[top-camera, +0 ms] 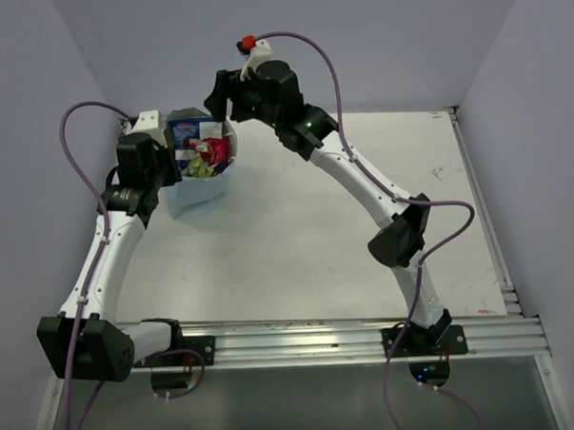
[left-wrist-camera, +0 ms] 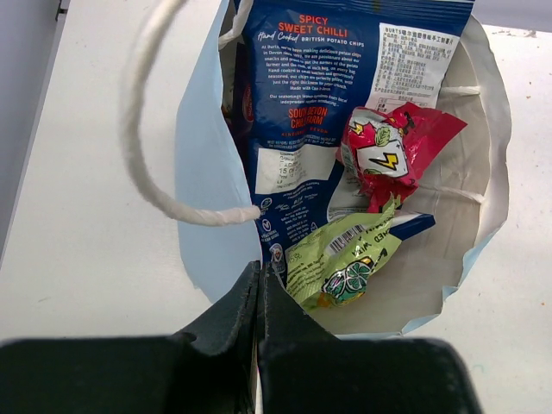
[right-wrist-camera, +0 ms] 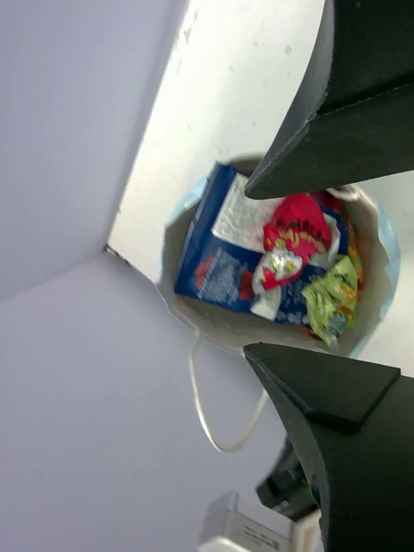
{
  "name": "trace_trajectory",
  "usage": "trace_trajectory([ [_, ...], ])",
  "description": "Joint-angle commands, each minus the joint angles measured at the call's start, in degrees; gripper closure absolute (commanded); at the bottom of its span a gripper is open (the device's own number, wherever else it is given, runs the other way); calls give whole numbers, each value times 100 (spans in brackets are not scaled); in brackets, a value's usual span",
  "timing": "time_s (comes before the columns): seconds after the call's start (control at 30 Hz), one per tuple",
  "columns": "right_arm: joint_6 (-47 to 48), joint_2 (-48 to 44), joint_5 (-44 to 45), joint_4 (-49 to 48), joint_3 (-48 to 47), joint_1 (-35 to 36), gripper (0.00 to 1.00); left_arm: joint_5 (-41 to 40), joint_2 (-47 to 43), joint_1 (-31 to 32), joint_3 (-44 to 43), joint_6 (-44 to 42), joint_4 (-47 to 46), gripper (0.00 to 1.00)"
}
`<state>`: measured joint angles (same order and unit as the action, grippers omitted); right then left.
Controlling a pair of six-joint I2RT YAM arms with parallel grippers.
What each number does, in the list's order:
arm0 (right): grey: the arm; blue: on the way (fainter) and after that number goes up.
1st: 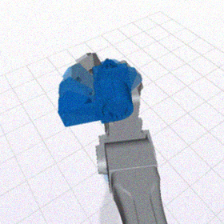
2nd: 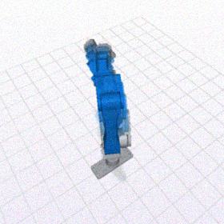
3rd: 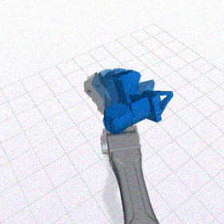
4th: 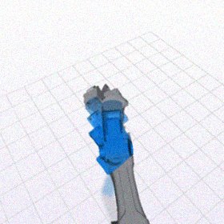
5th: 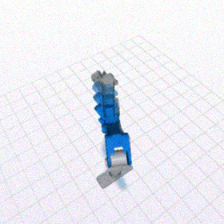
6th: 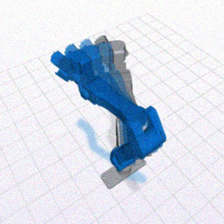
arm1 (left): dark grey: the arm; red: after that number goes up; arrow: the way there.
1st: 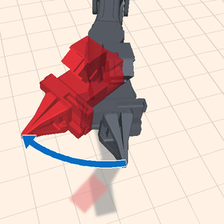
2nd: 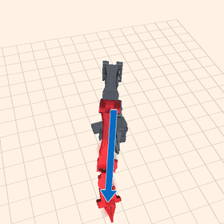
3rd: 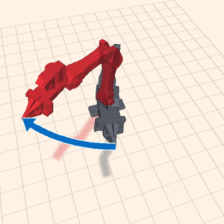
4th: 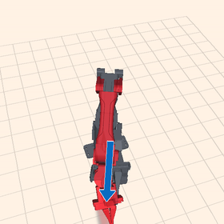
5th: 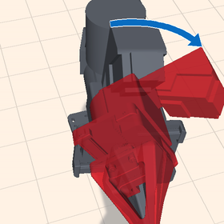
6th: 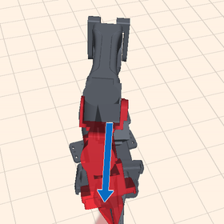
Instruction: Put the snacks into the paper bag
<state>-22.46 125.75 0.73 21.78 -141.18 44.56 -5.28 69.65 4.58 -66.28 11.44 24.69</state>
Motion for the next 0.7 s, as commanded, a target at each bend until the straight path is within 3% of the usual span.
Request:
trace_trajectory([
  [0.0, 207, 54, 480, 397, -32, -193, 29, 80, -127, 34, -122, 51, -263, 100],
  [0.17, 181, 292, 498, 766, -23, -211, 40, 62, -136, 34, -131, 42, -245, 100],
  [0.67, 110, 722, 358, 1030, 328, -228, 46, 18, -171, 34, -69, 33, -245, 100],
])
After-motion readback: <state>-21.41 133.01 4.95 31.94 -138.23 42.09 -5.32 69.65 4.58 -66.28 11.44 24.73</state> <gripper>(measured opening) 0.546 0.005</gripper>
